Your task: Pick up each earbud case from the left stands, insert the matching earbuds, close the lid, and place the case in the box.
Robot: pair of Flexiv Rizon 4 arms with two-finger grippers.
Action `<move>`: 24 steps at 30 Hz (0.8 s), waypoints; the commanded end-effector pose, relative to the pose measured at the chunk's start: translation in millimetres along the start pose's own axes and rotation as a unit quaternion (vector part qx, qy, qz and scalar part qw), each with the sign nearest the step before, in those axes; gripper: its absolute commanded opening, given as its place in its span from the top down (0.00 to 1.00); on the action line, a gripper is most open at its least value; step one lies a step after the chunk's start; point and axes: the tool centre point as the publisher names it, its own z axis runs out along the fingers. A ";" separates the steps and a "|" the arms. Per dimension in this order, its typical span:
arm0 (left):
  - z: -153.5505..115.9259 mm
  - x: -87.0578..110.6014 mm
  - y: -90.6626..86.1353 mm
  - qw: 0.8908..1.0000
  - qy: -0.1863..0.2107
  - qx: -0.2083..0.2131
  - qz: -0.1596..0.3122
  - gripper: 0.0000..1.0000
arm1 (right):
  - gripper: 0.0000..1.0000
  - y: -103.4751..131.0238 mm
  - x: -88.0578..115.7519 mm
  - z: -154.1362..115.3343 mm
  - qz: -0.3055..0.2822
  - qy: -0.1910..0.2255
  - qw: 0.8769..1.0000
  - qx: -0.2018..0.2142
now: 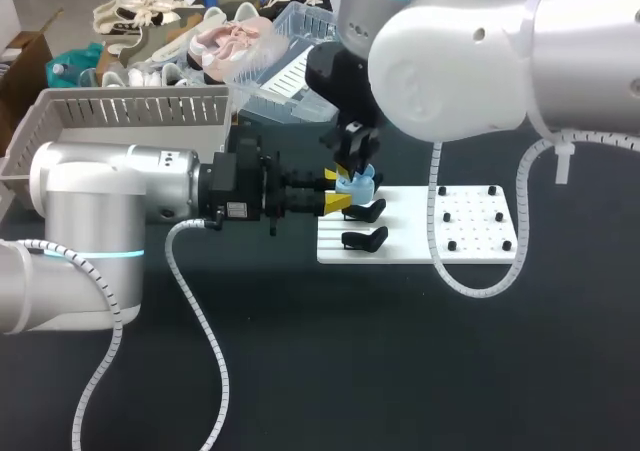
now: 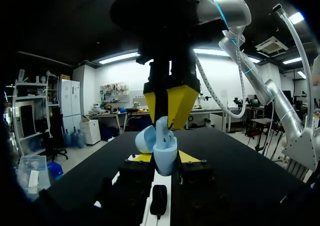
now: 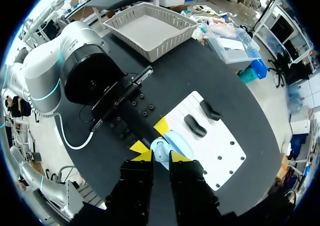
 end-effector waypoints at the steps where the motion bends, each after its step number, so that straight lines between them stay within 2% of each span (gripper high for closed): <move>1: 0.3 0.0 -1.0 1.000 0.000 -0.002 0.000 1.00 | 1.00 1.6 -0.6 1.2 -0.001 -0.001 1.000 0.002; 15: 0.3 0.0 -1.0 1.000 0.000 -0.002 0.000 1.00 | 1.00 2.9 0.8 6.0 -0.010 0.024 0.999 0.018; 17: 0.3 0.0 -1.0 1.000 0.000 -0.002 0.000 1.00 | 0.76 2.8 0.7 6.0 -0.010 0.025 0.999 0.020; 18: 0.3 0.0 -1.0 1.000 0.000 -0.002 0.000 1.00 | 0.70 2.9 0.7 6.0 -0.010 0.025 0.999 0.020; 21: 0.3 0.0 -1.0 1.000 0.000 -0.002 0.000 1.00 | 0.61 3.3 0.4 5.3 -0.010 0.026 0.999 0.021; 24: 0.3 0.0 -1.0 1.000 0.000 -0.002 0.000 1.00 | 0.59 3.7 0.4 3.8 -0.010 0.026 0.999 0.021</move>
